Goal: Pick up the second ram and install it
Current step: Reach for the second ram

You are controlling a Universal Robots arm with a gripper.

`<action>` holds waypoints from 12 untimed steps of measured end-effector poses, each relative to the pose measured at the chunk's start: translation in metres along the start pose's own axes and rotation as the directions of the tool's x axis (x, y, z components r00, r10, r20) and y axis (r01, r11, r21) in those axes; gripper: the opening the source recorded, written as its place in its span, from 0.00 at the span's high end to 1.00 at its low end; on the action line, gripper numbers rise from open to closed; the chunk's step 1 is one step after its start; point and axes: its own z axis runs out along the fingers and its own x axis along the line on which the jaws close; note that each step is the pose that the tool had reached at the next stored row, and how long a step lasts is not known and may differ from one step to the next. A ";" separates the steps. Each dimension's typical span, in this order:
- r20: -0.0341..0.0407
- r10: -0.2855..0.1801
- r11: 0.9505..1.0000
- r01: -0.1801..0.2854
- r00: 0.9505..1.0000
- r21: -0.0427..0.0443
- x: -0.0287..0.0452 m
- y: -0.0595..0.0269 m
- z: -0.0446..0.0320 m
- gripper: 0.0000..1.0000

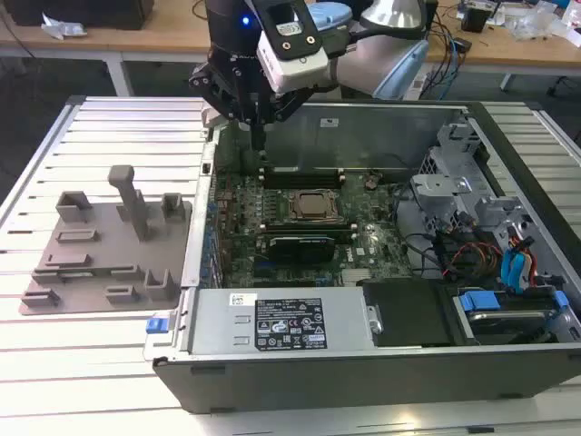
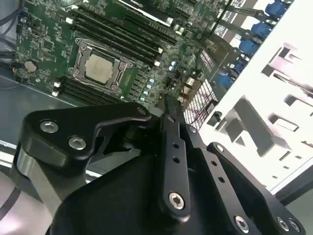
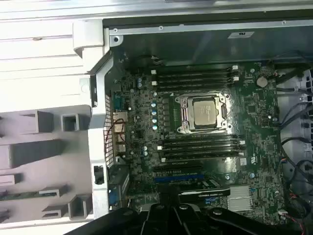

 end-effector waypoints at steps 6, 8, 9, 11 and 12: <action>0.001 0.000 1.000 0.000 1.000 0.000 0.0641 -0.0048 -0.0013 0.90; 0.001 0.000 1.000 0.000 1.000 0.000 0.0780 -0.0058 -0.0012 0.90; 0.001 0.000 1.000 0.000 1.000 0.000 0.0817 -0.0061 -0.0010 0.90; 0.001 0.000 1.000 0.000 1.000 0.000 0.0890 -0.0067 -0.0005 0.90; 0.001 0.000 1.000 0.000 1.000 0.000 0.0942 -0.0071 -0.0001 0.90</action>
